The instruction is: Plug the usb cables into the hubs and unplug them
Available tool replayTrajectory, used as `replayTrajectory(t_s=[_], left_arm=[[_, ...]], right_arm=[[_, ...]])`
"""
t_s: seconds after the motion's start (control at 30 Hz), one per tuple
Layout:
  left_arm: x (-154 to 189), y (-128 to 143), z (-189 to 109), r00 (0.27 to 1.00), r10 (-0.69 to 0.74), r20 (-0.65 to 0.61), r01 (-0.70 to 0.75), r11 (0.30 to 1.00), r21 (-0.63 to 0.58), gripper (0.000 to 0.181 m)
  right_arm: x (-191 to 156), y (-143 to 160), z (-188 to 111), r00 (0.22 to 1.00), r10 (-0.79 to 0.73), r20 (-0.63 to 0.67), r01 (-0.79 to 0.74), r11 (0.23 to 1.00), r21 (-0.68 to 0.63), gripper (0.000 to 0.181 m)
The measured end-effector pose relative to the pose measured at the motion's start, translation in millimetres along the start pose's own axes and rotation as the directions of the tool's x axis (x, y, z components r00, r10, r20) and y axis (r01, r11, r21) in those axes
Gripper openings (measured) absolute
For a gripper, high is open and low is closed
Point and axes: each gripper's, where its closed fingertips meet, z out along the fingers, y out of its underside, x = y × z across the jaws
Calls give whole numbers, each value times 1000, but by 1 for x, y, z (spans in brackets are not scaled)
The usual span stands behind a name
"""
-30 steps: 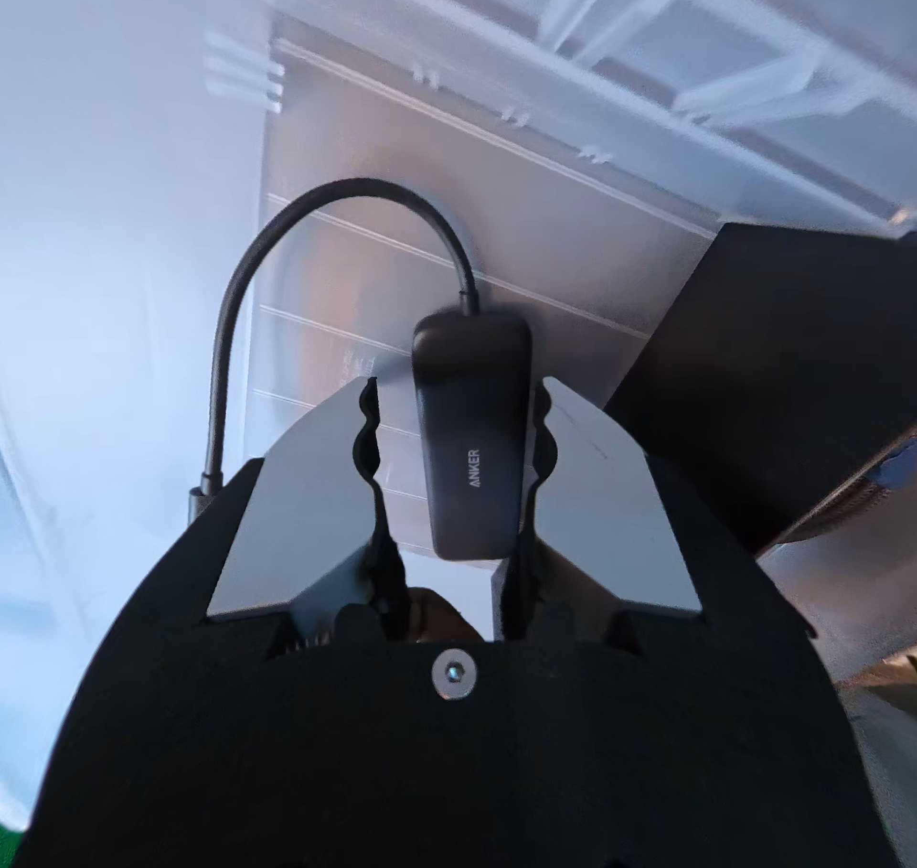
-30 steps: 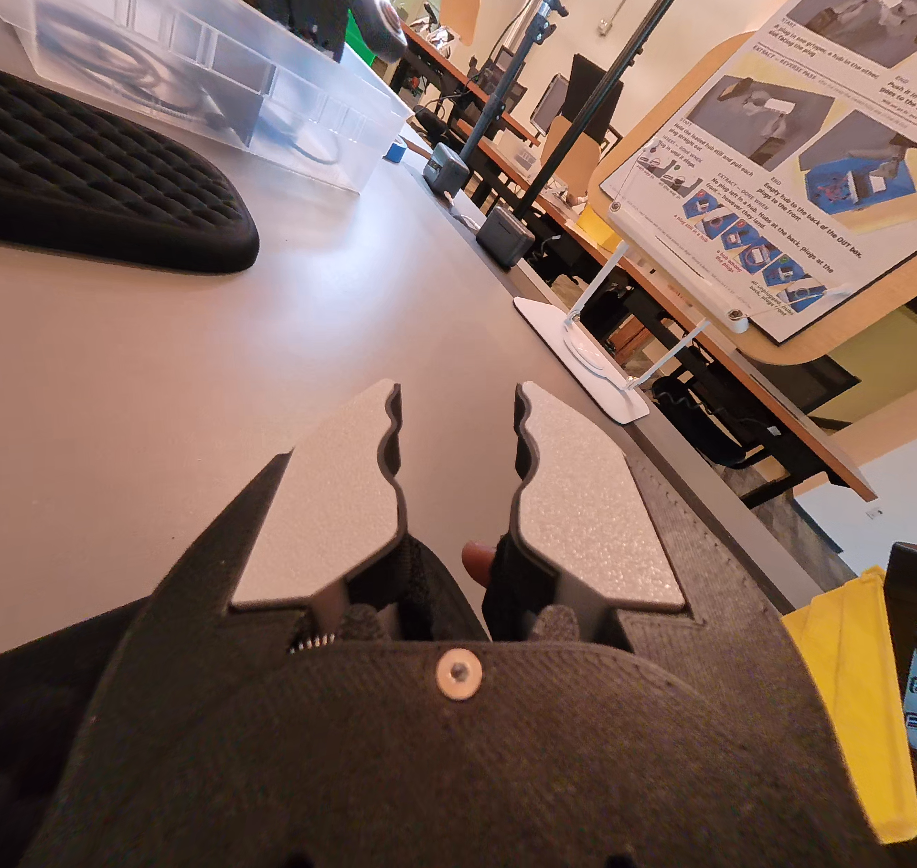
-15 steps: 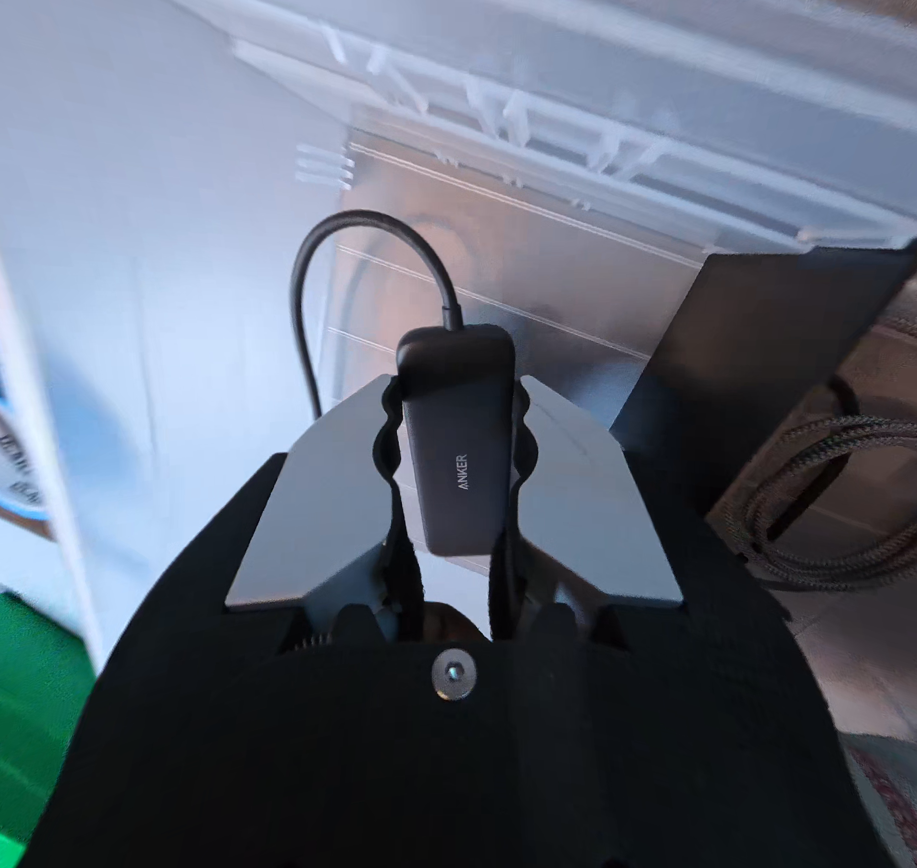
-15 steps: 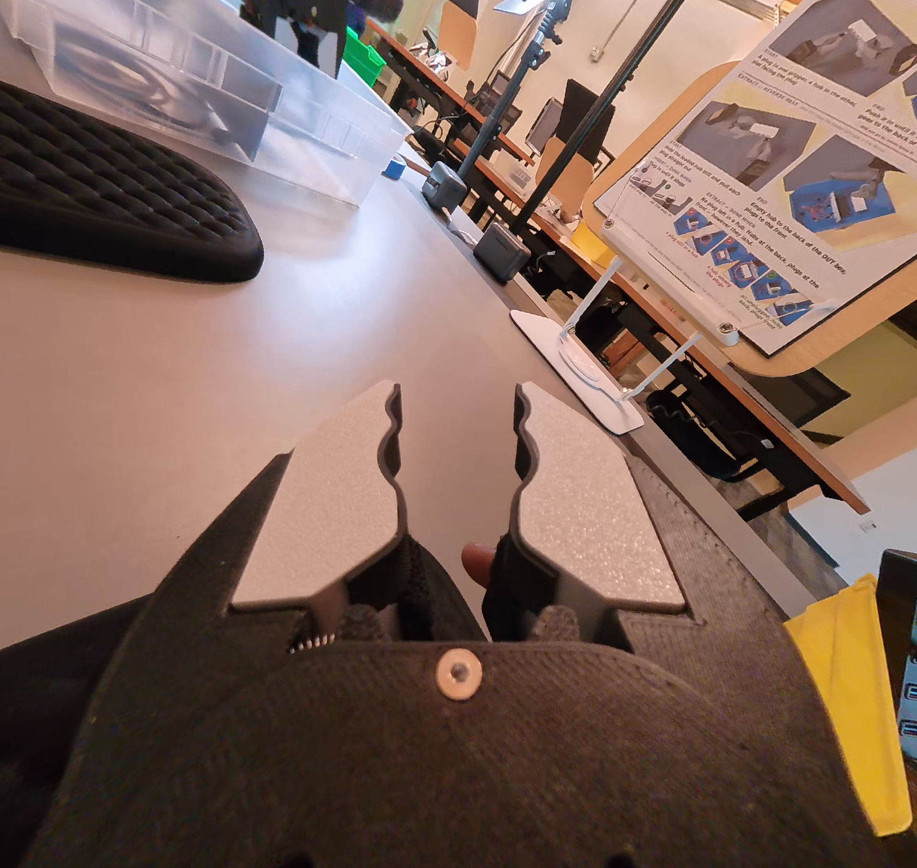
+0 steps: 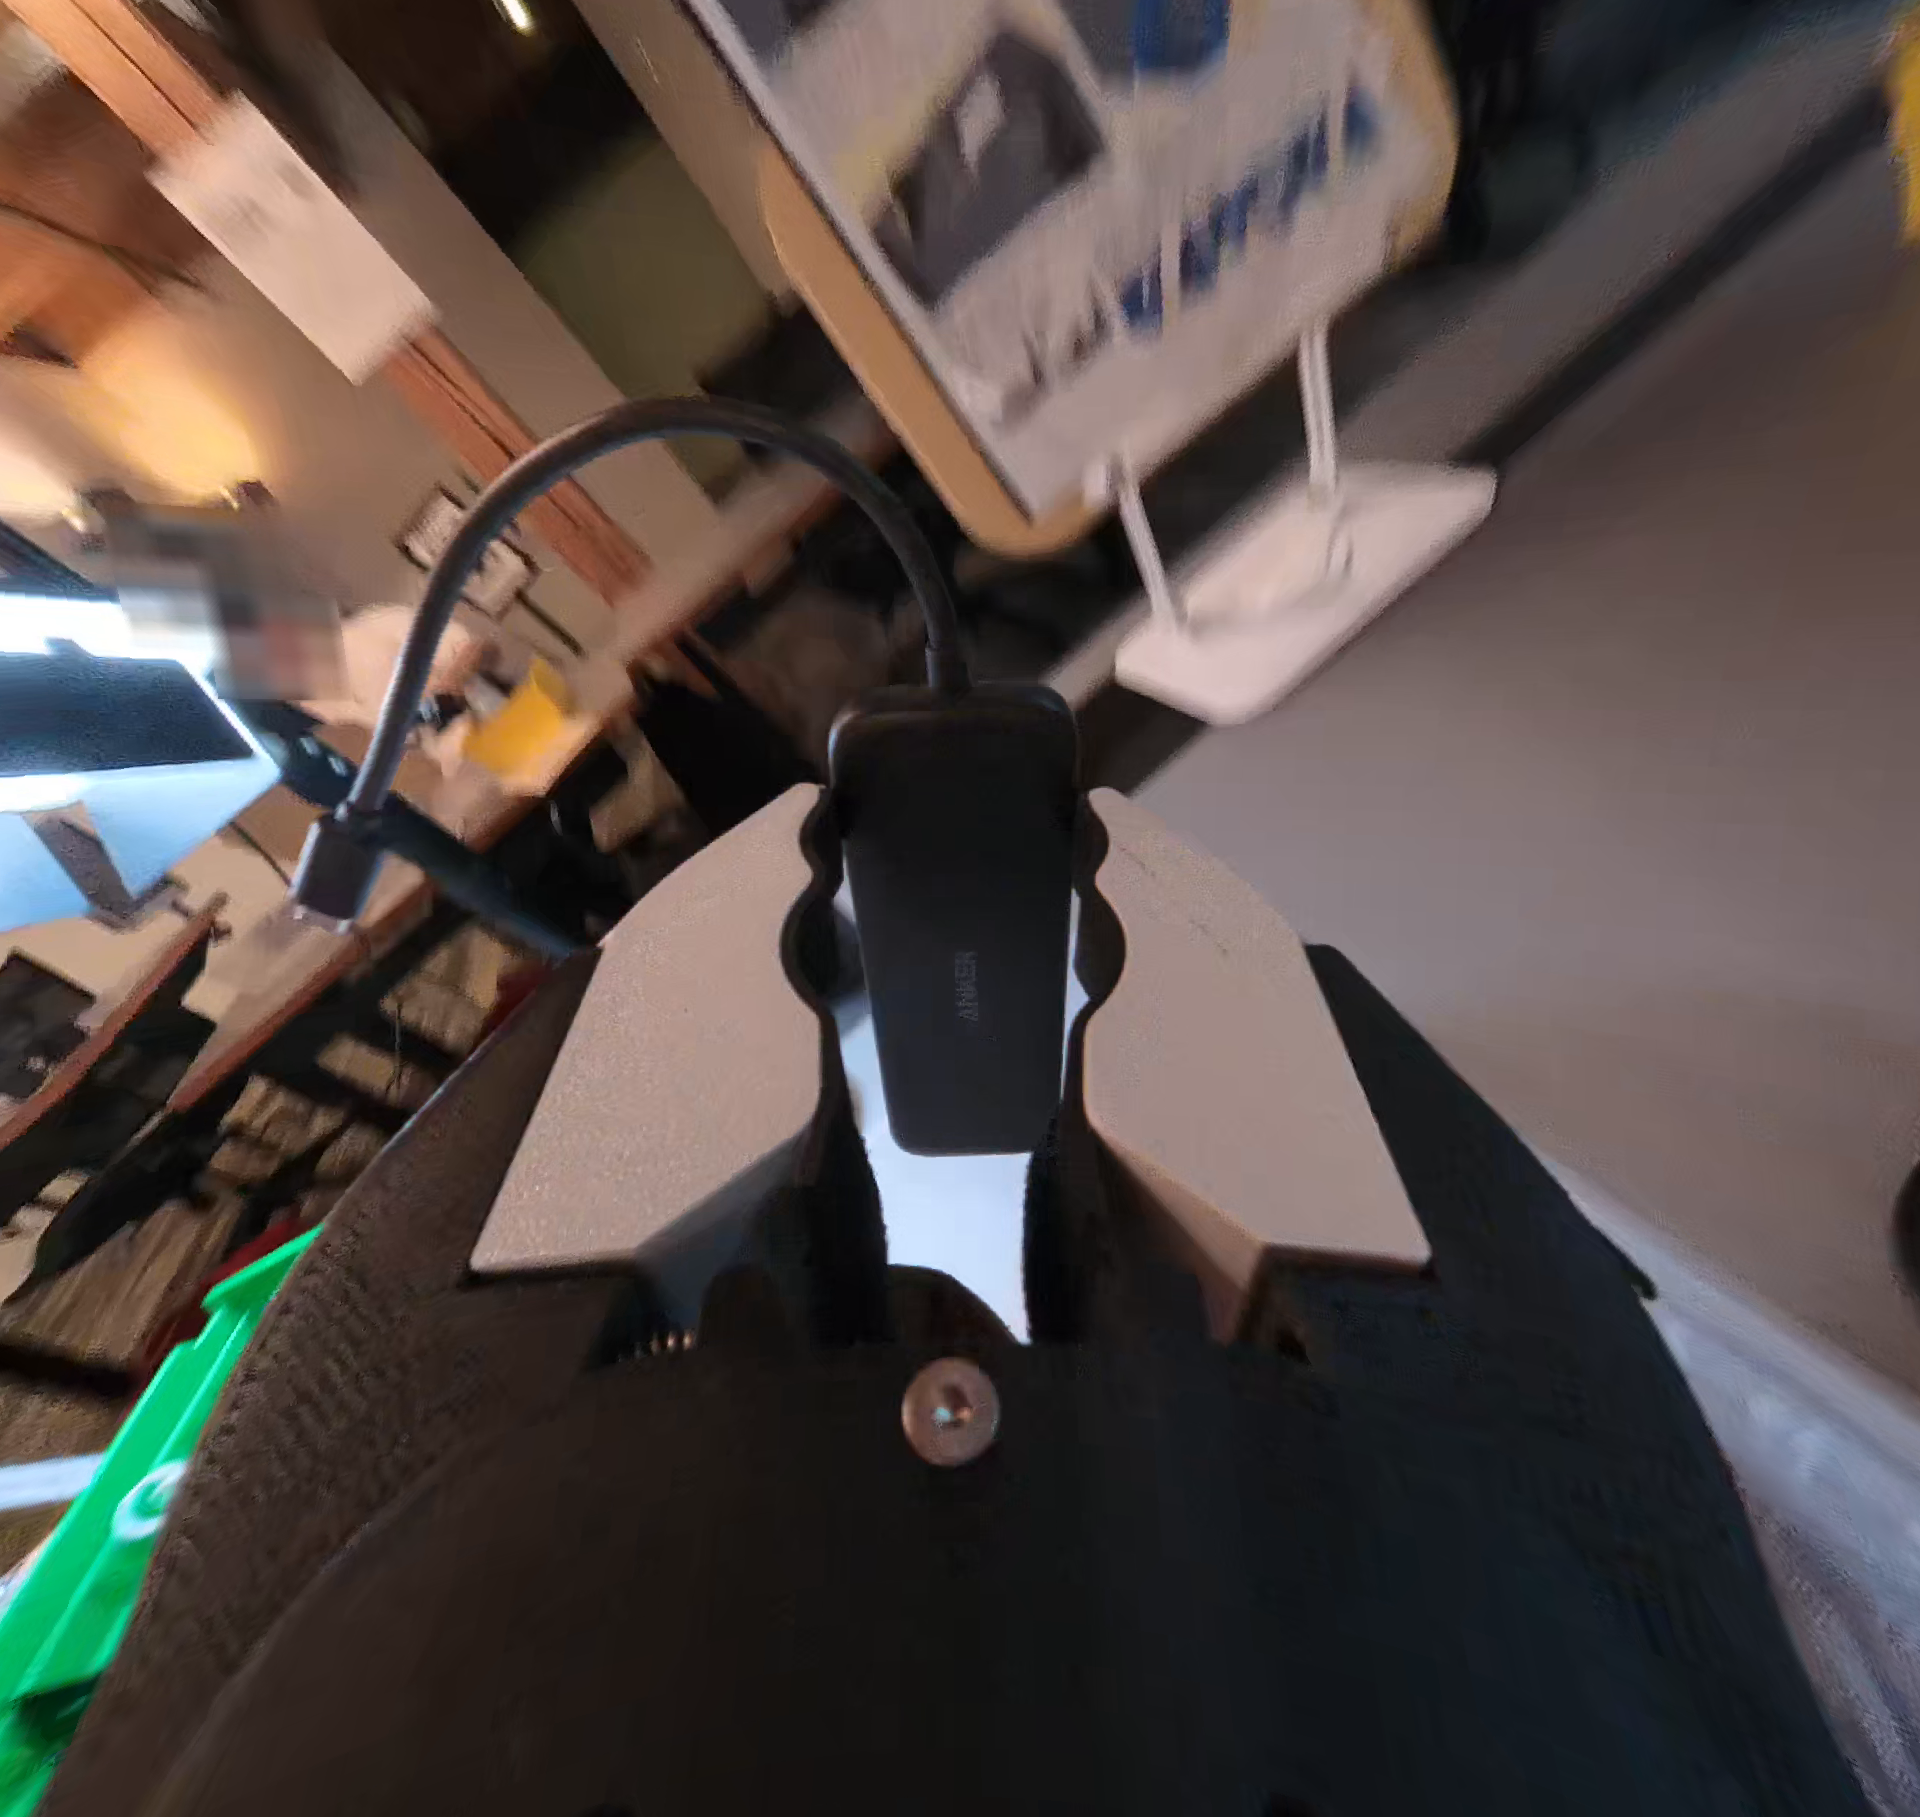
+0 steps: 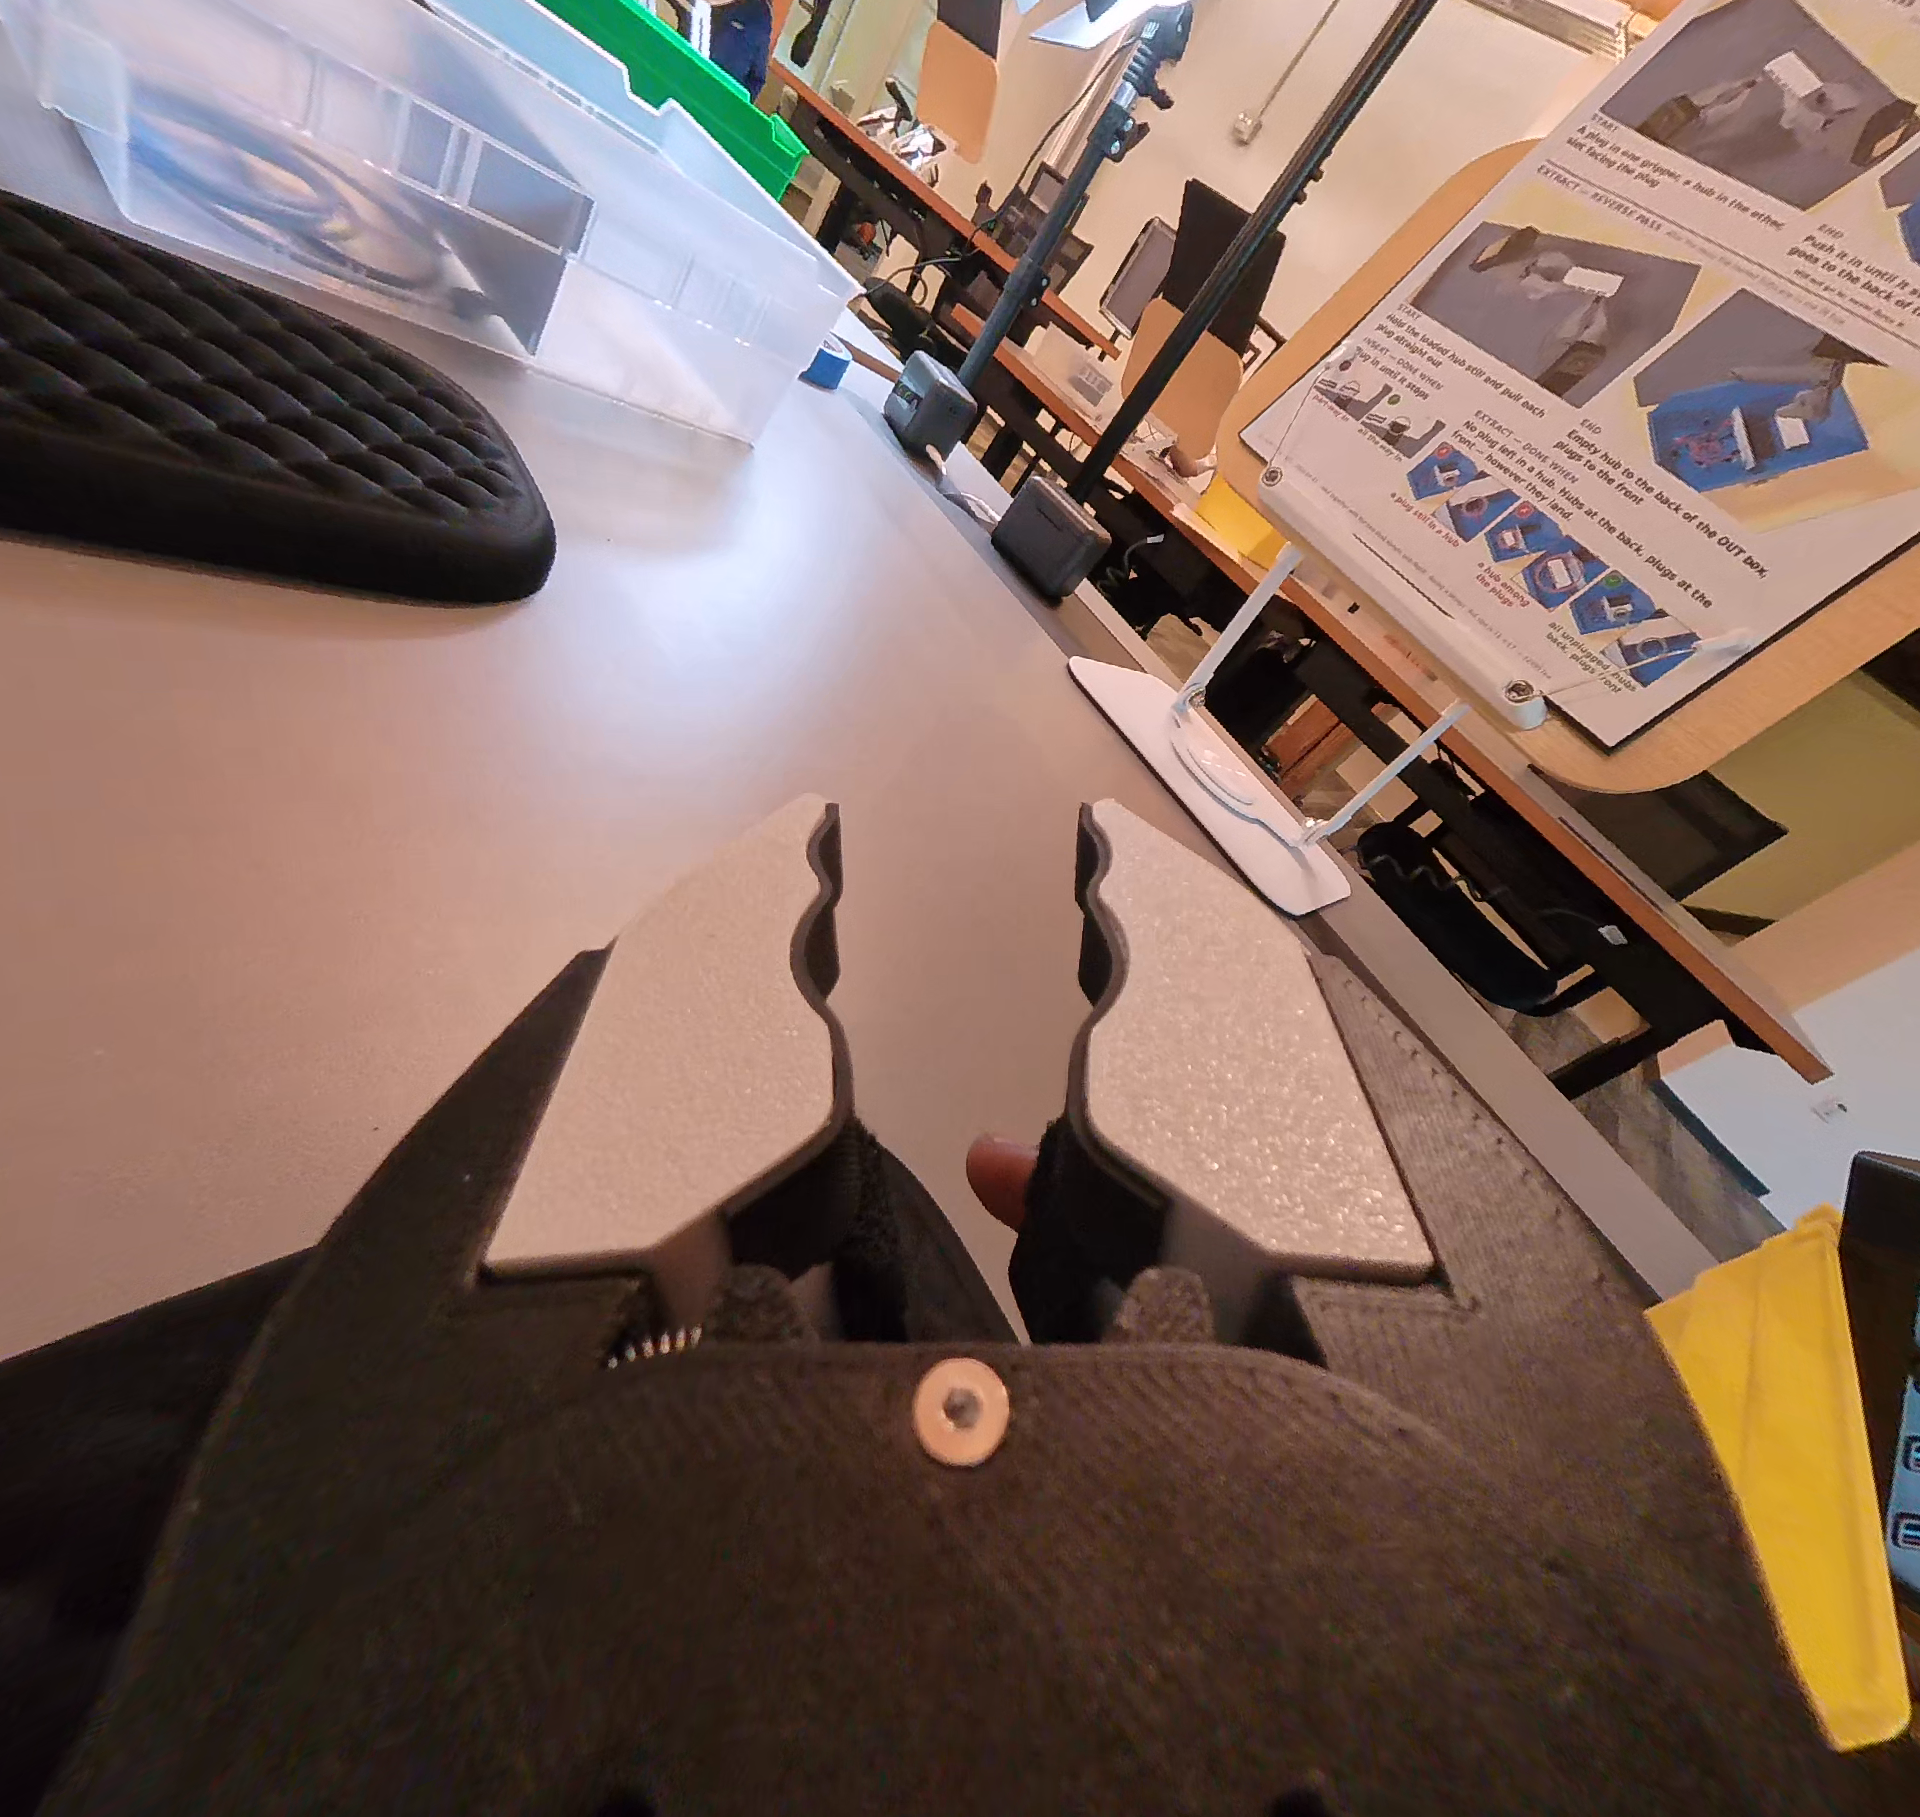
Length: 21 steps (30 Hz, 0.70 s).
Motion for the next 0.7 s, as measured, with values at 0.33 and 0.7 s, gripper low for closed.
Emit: replayTrajectory(t_s=[0.33, 0.7], left_arm=[[117, -121, -71, 795, -435, -422, 606, 570, 555, 42], [215, -125, -50, 343, -562, -753, 933, 109, 344, 43]], right_arm=[[-2, -4, -2, 999, -34, -17, 34, 999, 11, 47], [1, -73, -4, 990, -1, -138, 43, 952, 301, 103]])
